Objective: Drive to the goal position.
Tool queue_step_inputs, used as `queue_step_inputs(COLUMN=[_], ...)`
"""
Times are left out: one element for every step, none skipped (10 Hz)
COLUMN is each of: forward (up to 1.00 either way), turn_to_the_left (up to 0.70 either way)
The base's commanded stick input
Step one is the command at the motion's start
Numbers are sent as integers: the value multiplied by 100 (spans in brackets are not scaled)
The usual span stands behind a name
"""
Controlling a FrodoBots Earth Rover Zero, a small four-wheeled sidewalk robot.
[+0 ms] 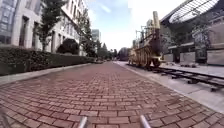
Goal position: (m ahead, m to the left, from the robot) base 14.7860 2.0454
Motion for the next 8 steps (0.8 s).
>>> queue_step_inputs(forward=[70, 70, 70, 70, 70, 70, 70, 70], turn_to_the_left=[0, 2, 8, 14, 14, 9, 0, 0])
